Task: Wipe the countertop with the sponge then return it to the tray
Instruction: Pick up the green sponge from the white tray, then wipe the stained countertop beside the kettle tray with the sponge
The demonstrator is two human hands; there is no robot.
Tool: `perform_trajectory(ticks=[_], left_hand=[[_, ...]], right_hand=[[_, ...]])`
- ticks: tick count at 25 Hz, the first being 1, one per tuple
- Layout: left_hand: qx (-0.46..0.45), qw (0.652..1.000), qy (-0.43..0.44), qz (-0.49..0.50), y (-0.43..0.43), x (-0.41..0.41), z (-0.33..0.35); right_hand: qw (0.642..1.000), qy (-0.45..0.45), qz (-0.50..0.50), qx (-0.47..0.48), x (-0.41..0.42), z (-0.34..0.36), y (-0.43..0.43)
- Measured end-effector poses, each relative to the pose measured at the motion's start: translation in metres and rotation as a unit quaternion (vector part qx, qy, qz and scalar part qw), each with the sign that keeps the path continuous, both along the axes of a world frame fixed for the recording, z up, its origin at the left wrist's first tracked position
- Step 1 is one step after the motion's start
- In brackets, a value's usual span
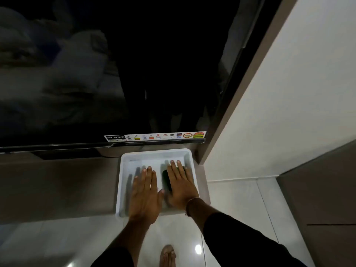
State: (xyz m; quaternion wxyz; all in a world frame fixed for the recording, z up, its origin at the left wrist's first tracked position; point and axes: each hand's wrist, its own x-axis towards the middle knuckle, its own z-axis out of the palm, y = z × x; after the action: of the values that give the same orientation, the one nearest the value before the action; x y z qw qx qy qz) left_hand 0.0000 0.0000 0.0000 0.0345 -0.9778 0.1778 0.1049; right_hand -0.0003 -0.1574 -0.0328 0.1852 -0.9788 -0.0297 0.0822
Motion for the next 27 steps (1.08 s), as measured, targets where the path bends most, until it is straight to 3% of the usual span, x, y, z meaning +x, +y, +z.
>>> perform_trajectory(ticks=[3, 7, 10, 15, 17, 21, 27], left_hand=[[-0.008, 1.000, -0.001, 0.013, 0.011, 0.015, -0.011], [-0.014, 1.000, 0.011, 0.002, 0.018, 0.020, -0.020], [-0.005, 1.000, 0.003, -0.003, 0.020, 0.020, -0.017], [-0.074, 0.997, -0.024, -0.013, 0.014, 0.012, 0.025], [-0.051, 0.998, -0.031, -0.023, 0.003, 0.005, 0.041], [-0.029, 0.996, -0.048, -0.063, -0.055, -0.023, 0.073], [-0.105, 0.971, -0.048, -0.209, -0.215, -0.107, 0.100]], right_hand=[[0.997, 0.057, 0.018, -0.057, 0.013, -0.017, 0.002], [0.996, 0.054, 0.029, -0.071, 0.013, -0.026, 0.004], [0.996, 0.015, 0.036, -0.086, 0.010, -0.023, -0.001], [0.990, -0.105, 0.071, -0.061, 0.002, 0.020, -0.005], [0.986, -0.144, 0.073, -0.044, -0.006, 0.047, -0.019], [0.980, -0.181, 0.012, -0.076, -0.058, 0.089, -0.086], [0.970, -0.169, -0.139, -0.110, -0.201, 0.106, -0.264]])
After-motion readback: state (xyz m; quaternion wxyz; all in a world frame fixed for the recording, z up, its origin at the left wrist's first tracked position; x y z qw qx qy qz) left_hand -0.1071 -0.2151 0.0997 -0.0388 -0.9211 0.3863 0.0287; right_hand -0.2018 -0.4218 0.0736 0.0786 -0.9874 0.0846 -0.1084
